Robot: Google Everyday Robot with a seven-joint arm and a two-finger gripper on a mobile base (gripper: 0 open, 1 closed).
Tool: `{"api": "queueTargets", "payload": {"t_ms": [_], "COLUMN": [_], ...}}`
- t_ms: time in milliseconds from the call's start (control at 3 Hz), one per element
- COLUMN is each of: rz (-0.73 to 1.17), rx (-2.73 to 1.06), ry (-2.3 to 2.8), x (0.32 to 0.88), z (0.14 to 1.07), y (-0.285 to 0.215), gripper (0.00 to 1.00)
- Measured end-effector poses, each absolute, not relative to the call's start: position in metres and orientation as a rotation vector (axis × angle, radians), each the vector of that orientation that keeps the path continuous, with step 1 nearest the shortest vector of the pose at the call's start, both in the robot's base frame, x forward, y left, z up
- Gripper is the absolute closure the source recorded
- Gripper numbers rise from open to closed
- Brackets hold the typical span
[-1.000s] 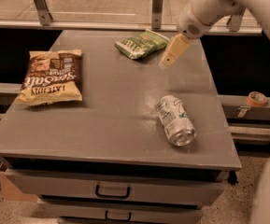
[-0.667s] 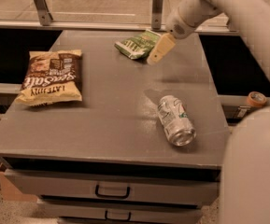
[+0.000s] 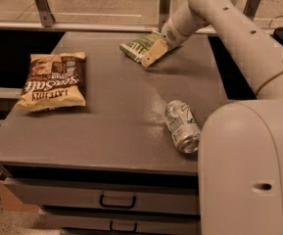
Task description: Pick green jalapeno chip bag
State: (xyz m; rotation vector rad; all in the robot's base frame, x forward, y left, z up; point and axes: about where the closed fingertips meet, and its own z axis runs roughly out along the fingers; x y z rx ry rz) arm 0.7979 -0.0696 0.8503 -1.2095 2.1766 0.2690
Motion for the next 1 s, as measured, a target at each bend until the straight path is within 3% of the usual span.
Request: {"api": "queueTargets", "payload": {"t_ms": [1000], "rz": [0.322], "rx": [-1.184], "ry": [2.080], "x": [0.802], "z": [0.884], "y": [-0.062], "gripper": [0.87]}}
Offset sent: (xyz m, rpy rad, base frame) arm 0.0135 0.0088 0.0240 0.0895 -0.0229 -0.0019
